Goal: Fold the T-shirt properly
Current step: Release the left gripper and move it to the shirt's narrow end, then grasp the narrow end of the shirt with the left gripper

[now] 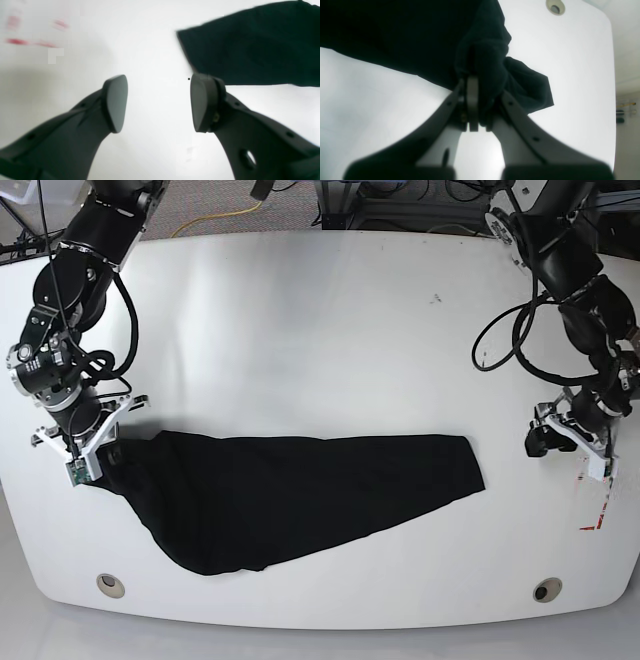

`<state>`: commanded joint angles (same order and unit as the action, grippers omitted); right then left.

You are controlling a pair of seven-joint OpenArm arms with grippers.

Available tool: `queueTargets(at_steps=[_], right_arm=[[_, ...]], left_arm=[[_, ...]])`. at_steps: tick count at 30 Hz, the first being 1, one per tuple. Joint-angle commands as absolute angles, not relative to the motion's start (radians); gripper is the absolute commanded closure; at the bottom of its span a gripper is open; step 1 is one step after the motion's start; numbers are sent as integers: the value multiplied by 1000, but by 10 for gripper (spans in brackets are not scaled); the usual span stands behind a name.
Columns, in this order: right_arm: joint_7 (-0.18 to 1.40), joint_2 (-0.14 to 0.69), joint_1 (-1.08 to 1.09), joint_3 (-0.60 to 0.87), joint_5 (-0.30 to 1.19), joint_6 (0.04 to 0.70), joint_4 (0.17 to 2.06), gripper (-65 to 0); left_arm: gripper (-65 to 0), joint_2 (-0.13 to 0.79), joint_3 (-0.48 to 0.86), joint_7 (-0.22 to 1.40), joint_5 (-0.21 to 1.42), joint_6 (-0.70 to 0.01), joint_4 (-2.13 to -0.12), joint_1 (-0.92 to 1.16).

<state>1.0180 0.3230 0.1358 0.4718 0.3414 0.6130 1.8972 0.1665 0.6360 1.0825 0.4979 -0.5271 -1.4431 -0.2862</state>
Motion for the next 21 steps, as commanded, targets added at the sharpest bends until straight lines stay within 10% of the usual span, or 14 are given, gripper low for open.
queueTargets(at_steps=[21], right_arm=[[1018,323,136,472,341,613,1897,0]], left_arm=[[-372,59,558,897,495,-524,-1032,-387]])
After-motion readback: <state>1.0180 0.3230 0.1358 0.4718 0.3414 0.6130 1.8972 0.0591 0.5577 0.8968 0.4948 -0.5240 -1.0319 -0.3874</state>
